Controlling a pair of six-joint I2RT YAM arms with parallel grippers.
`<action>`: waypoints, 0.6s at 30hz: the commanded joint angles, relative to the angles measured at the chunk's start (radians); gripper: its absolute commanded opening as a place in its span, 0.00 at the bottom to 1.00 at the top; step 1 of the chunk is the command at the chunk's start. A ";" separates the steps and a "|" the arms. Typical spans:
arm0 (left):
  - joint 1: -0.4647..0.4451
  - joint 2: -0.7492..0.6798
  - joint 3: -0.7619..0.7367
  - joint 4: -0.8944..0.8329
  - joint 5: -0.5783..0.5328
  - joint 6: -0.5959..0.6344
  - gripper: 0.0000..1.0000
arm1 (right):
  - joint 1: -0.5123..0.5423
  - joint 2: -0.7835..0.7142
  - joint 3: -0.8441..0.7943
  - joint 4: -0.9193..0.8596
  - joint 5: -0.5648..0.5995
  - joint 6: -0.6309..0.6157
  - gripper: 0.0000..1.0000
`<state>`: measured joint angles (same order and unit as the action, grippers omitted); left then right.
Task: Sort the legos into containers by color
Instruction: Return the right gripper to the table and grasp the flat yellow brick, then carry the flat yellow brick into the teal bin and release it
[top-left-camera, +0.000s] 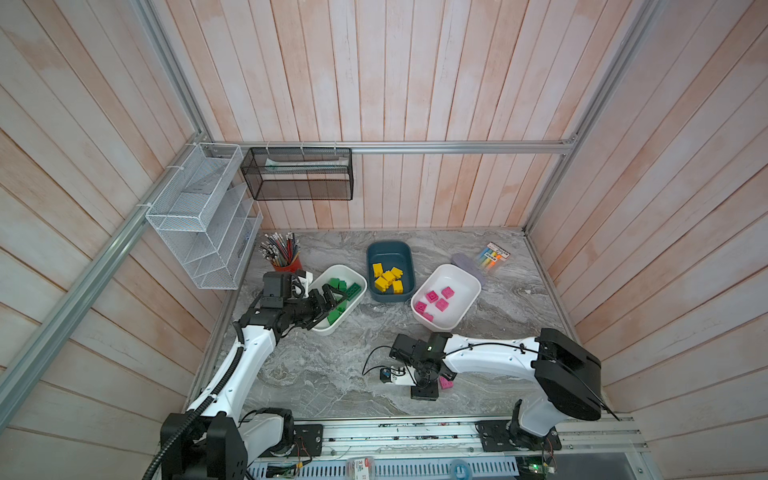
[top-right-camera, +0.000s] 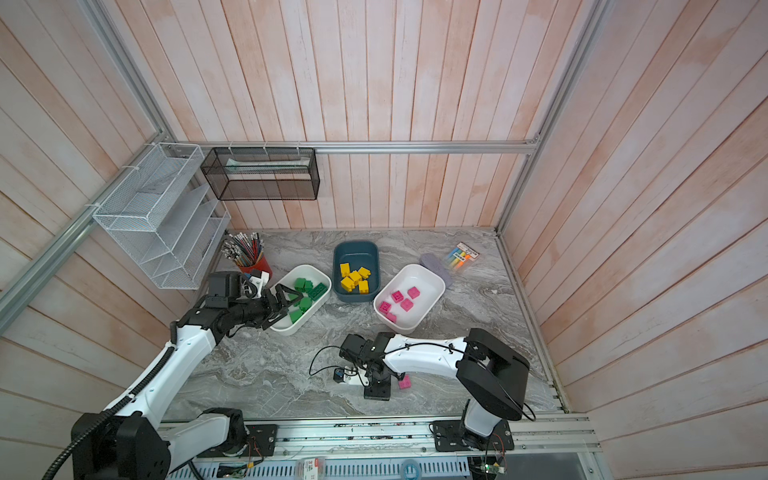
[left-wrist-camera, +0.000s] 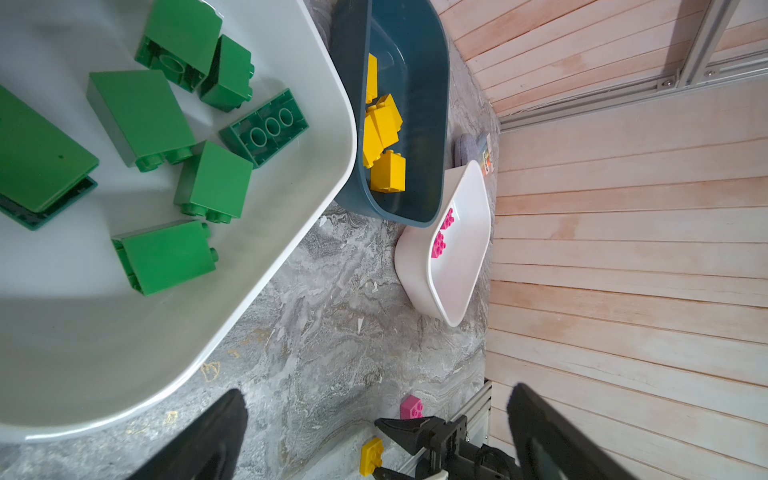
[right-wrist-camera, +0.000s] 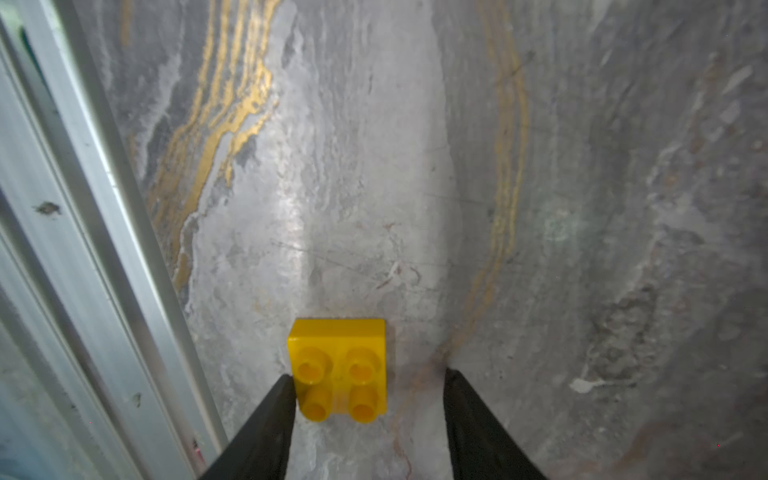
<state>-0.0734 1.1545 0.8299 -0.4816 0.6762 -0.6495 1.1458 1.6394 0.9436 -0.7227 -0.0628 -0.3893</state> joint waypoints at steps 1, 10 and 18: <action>-0.003 -0.001 -0.018 0.009 0.008 0.020 1.00 | 0.015 0.031 0.020 0.008 0.024 0.016 0.53; -0.003 -0.002 -0.024 0.017 0.004 0.013 1.00 | 0.028 0.051 0.026 0.001 0.039 0.026 0.32; -0.003 0.005 -0.012 0.026 0.011 0.004 1.00 | -0.081 -0.035 0.120 0.004 0.010 0.081 0.27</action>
<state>-0.0734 1.1553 0.8165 -0.4774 0.6762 -0.6483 1.1336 1.6619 0.9977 -0.7124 -0.0353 -0.3458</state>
